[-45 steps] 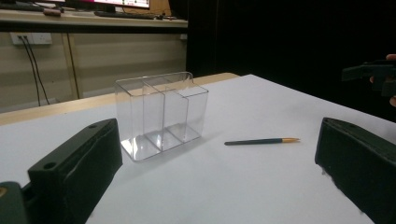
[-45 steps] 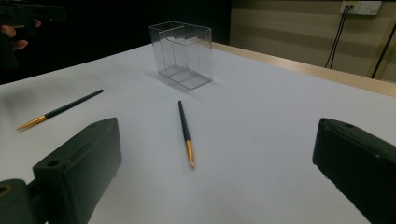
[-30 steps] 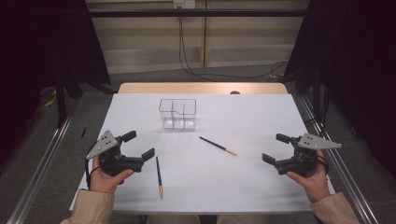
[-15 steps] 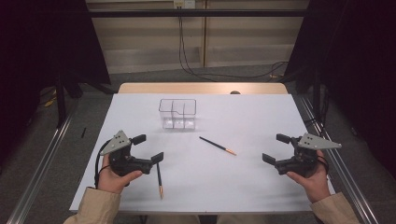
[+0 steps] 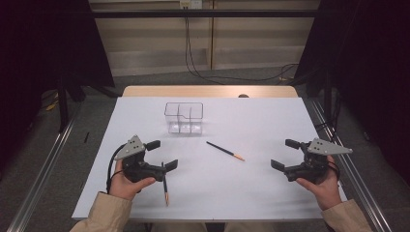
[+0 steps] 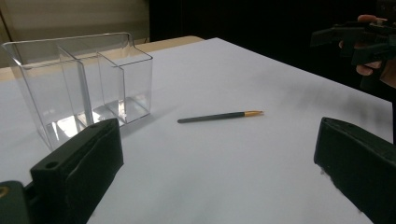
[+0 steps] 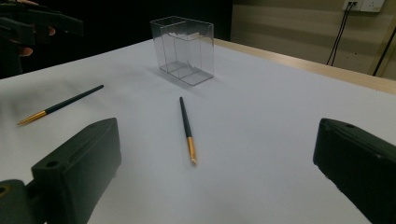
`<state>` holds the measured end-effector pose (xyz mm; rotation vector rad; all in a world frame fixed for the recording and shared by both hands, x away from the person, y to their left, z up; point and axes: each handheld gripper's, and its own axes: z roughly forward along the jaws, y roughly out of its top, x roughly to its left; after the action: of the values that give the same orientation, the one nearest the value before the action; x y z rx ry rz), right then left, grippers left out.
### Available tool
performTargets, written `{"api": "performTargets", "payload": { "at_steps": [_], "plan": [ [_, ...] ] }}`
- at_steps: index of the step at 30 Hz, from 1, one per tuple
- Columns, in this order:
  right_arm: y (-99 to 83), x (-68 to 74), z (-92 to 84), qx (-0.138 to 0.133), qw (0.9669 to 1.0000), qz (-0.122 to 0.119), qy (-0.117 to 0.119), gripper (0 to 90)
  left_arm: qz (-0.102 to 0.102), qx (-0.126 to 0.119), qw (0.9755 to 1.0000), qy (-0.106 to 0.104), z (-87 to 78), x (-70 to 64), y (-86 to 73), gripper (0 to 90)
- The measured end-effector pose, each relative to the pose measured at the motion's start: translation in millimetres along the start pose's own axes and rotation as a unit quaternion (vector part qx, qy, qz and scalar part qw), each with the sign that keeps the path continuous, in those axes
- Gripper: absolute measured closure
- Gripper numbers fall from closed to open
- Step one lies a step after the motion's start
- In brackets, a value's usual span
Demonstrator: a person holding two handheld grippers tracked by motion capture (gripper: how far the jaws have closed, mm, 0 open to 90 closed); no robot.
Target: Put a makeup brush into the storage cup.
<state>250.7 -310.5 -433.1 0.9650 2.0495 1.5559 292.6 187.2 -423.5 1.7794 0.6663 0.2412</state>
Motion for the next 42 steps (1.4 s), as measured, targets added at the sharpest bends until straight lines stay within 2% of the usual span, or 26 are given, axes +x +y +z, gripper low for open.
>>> {"api": "performTargets", "payload": {
  "at_steps": [6, 11, 16, 24, 30, 35, 37, 39, 42],
  "plan": [
    [0.2, 0.2, -0.4, -0.001, 1.0, -0.001, 0.002, 0.3, -0.002, 0.015, 0.9999, -0.001, 1.9, -1.0, 2.3, 1.1],
    [0.1, 0.3, -0.7, -0.002, 1.0, -0.001, 0.001, 0.3, -0.019, 0.049, 0.9986, 0.007, 1.4, 0.6, 5.0, 1.8],
    [0.1, 0.0, -1.1, -0.002, 1.0, -0.001, 0.0, 0.2, -0.039, 0.09, 0.9951, 0.015, 3.7, 1.0, 6.9, 1.9],
    [-0.2, 0.0, -1.3, -0.001, 1.0, -0.001, 0.001, 0.2, -0.048, 0.146, 0.9878, 0.025, 9.4, -1.1, 6.0, 1.9],
    [-0.2, 0.5, -0.8, 0.0, 1.0, -0.003, 0.003, 0.2, -0.053, 0.194, 0.9791, 0.027, 13.0, -2.2, 5.6, 1.9],
    [-0.3, 0.5, -0.7, 0.0, 1.0, -0.003, 0.004, 0.2, -0.061, 0.222, 0.9727, 0.029, 14.9, -2.3, 6.0, 1.9],
    [-0.2, 0.5, -0.8, 0.001, 1.0, -0.004, 0.004, 0.2, -0.063, 0.236, 0.9693, 0.031, 15.8, -2.4, 6.3, 1.9],
    [-0.3, 0.7, -0.8, 0.001, 1.0, -0.004, 0.004, 0.2, -0.065, 0.252, 0.965, 0.03, 16.7, -2.6, 7.0, 1.9],
    [-0.2, 1.0, -0.6, 0.003, 1.0, -0.004, 0.003, 0.2, -0.069, 0.285, 0.9555, 0.03, 19.3, -3.5, 8.9, 1.9]
  ]
}}
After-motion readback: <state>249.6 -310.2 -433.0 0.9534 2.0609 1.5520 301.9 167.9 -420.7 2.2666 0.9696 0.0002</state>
